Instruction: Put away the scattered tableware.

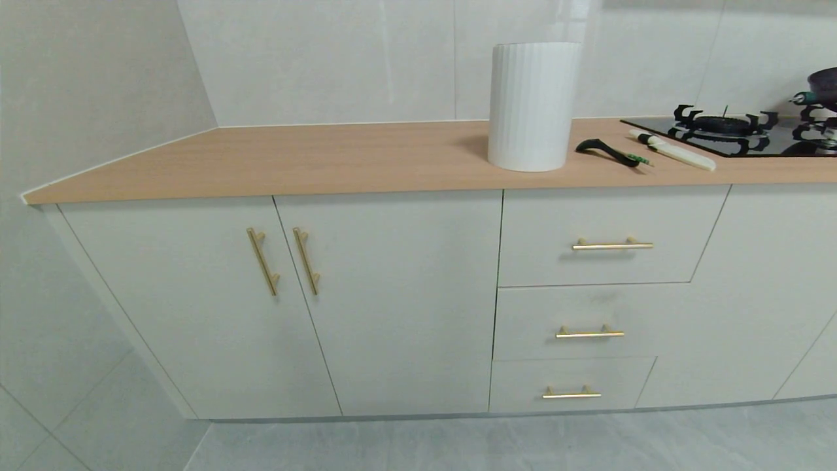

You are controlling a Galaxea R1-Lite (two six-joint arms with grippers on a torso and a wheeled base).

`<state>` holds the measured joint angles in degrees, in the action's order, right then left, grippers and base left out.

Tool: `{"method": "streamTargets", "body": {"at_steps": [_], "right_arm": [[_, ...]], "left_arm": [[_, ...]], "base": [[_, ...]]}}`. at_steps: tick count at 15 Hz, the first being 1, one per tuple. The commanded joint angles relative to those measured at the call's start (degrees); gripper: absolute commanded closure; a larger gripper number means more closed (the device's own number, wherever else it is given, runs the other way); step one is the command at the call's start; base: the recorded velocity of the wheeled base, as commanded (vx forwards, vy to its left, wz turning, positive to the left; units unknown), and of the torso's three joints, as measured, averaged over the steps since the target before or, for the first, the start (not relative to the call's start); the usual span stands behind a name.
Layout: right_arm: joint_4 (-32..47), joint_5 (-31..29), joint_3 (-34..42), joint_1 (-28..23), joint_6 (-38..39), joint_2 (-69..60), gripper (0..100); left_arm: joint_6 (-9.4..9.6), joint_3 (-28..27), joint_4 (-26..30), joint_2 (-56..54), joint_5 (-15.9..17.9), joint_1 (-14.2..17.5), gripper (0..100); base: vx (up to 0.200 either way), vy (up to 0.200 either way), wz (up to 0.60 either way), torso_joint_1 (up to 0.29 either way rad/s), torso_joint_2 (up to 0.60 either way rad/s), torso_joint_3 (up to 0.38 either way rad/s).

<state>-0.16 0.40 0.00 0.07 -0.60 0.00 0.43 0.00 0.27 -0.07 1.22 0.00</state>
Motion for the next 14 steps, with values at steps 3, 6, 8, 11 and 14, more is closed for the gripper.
{"method": "streamTargets", "body": {"at_steps": [3, 6, 8, 11, 14], "right_arm": [[0.0, 0.0, 0.0, 0.0, -0.1, 0.1, 0], [0.0, 0.2, 0.0, 0.0, -0.4, 0.1, 0], [0.0, 0.1, 0.0, 0.0, -0.3, 0.1, 0], [0.0, 0.2, 0.0, 0.0, -0.3, 0.1, 0], [0.0, -0.1, -0.6, -0.2, -1.2, 0.4, 0]], "left_arm": [[-0.08, 0.0, 0.0, 0.1, 0.0, 0.0, 0], [0.01, 0.0, 0.0, 0.1, 0.0, 0.0, 0], [-0.08, 0.0, 0.0, 0.1, 0.0, 0.0, 0], [-0.08, 0.0, 0.0, 0.1, 0.0, 0.0, 0], [-0.08, 0.0, 0.0, 0.1, 0.0, 0.0, 0]], "base": [[0.000, 0.000, 0.00, 0.000, 0.00, 0.000], [0.000, 0.000, 0.00, 0.000, 0.00, 0.000], [0.000, 0.000, 0.00, 0.000, 0.00, 0.000], [0.000, 0.000, 0.00, 0.000, 0.00, 0.000], [0.000, 0.000, 0.00, 0.000, 0.00, 0.000]]}}
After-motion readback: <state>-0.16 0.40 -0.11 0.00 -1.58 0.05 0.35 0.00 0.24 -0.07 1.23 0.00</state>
